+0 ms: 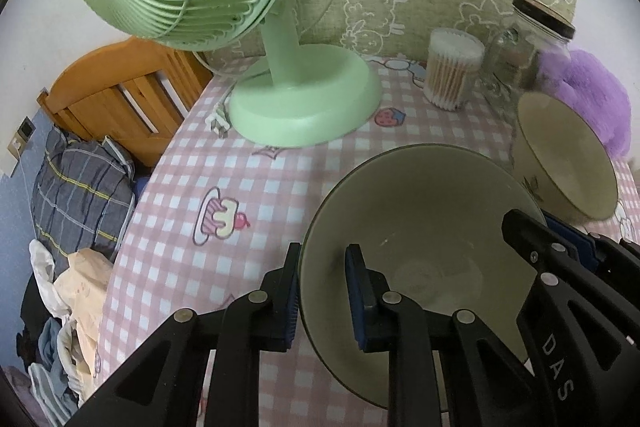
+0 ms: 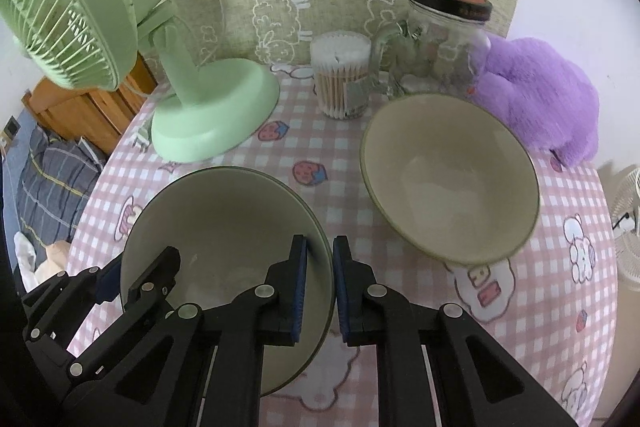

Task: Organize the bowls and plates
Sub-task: 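Lift the second olive-green bowl with both grippers toward the plate stack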

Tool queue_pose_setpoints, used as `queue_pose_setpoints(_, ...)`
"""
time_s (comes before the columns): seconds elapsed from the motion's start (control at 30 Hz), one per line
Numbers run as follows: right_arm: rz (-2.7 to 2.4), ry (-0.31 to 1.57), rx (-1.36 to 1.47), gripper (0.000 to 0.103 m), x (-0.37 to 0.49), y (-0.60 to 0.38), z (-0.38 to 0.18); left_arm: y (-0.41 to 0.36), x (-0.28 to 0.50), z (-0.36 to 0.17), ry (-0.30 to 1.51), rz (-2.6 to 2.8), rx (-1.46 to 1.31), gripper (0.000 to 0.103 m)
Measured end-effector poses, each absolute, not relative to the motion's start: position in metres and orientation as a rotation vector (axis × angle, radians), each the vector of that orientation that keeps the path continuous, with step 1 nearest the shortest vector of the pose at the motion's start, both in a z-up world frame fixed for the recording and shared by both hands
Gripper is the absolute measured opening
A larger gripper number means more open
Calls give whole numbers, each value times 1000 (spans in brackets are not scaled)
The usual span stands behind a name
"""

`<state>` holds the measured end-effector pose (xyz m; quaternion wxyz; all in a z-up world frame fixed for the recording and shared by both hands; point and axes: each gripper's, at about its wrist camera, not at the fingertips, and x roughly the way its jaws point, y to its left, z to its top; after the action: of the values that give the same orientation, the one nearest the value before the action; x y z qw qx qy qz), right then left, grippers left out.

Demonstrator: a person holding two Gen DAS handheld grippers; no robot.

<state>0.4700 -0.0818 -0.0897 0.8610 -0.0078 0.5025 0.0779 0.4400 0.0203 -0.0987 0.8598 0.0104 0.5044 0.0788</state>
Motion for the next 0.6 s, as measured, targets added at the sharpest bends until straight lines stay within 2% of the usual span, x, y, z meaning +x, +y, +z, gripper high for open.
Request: queue_pose_setpoints(0.6,132,1034,-2,16,400,-97,-48,7,381,-59,1031,134,24,19)
